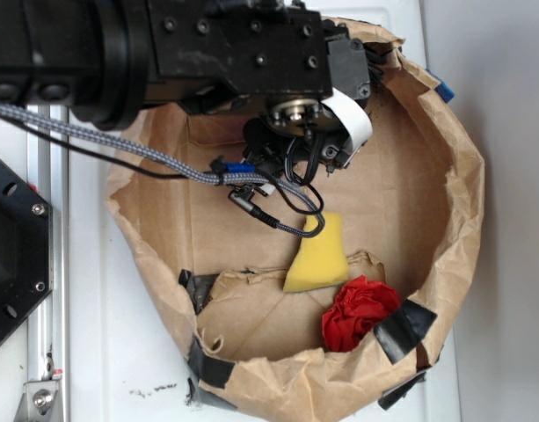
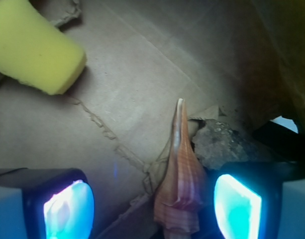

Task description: Grab the shell.

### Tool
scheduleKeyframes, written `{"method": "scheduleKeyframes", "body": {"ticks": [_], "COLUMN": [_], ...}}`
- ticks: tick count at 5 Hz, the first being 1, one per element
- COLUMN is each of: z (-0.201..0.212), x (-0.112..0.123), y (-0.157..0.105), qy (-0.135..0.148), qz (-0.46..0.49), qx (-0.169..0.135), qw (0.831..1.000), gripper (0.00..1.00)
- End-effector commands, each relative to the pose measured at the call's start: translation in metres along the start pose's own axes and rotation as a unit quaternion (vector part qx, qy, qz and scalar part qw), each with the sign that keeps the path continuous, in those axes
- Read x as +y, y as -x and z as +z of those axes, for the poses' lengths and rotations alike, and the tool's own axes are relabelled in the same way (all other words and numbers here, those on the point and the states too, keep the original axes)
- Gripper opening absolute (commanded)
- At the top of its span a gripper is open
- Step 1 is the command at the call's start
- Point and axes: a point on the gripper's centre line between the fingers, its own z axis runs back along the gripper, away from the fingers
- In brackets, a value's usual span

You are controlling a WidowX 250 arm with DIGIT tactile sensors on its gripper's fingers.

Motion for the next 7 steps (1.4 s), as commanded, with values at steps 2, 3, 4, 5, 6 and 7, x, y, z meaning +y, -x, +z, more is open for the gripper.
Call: {"method": "scheduleKeyframes", "body": {"ticks": [2,3,4,5,6,7], "z": [-0.008,-0.016,-0.024,-0.034,-0.038,-0.038], "x": [0.002,0.007,0.008,0.006,0.005,0.005], "y": [-0.001,-0.002,0.000,-0.002,-0.003,-0.003], "qy": [-0.022,-0.024,-0.036,-0.045,-0.054,-0.055], "qz": [0.014,0.018,0.019,0.014,0.014,0.014], "qx": [0.012,0.019,0.026,0.040,0.051,0.050], "qw": [1.000,0.999,0.999,0.998,0.997,0.997], "gripper": [1.00,1.00,1.00,1.00,1.00,1.00]}}
